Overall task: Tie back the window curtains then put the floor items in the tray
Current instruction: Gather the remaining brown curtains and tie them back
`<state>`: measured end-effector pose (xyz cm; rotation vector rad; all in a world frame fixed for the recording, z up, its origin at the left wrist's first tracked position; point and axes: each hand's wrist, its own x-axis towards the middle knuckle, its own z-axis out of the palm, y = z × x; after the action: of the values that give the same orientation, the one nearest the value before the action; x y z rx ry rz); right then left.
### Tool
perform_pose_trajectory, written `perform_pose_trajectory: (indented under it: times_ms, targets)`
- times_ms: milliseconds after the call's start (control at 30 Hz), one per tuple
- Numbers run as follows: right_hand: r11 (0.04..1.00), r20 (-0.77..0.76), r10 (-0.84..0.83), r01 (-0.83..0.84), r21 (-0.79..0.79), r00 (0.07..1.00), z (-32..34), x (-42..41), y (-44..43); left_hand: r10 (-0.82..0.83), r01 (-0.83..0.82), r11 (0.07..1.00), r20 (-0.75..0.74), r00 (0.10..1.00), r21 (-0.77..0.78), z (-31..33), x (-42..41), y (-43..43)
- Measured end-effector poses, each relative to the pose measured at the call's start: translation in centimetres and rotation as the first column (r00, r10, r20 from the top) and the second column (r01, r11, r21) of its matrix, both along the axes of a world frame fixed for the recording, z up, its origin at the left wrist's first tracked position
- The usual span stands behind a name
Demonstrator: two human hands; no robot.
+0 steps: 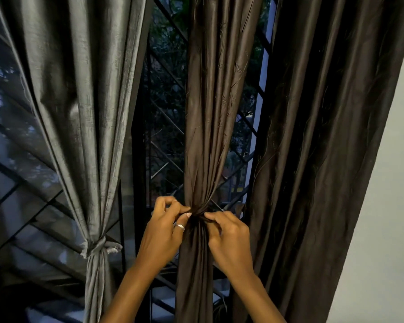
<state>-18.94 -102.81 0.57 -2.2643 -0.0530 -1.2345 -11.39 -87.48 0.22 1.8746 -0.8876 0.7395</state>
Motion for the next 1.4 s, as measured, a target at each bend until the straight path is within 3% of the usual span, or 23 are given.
perform_pose_trajectory:
  times_ms: [200, 433, 800, 1000, 1400]
  targets:
    - [0.99, -0.038, 0.102, -0.098, 0.1, 0.994, -0.3, 0.7, -0.4, 0.08, -0.083, 0.992, -0.033, 0.996, -0.091, -1.3, -1.2, -0.1]
    - [0.984, -0.059, 0.138, -0.13, 0.125, 0.989, 0.1, 1.0, -0.7, 0.213, -0.212, 0.977, -0.001, 0.977, 0.033, -0.8, -1.1, 0.9]
    - [0.992, -0.074, 0.092, -0.085, 0.098, 0.993, 1.0, 1.0, -2.1, 0.251, -0.265, 0.952, 0.108, 0.962, 0.154, 1.2, 0.0, 3.8]
    - [0.976, -0.123, 0.12, -0.094, 0.197, 0.985, 1.2, 1.6, -1.4, 0.193, -0.192, 0.978, -0.006, 0.981, 0.081, 0.8, 0.7, 4.2]
    - [0.98, -0.198, 0.061, -0.021, 0.2, 0.978, -0.2, 1.2, -0.6, 0.09, -0.085, 0.996, -0.214, 0.973, 0.033, -0.9, 1.6, 3.1]
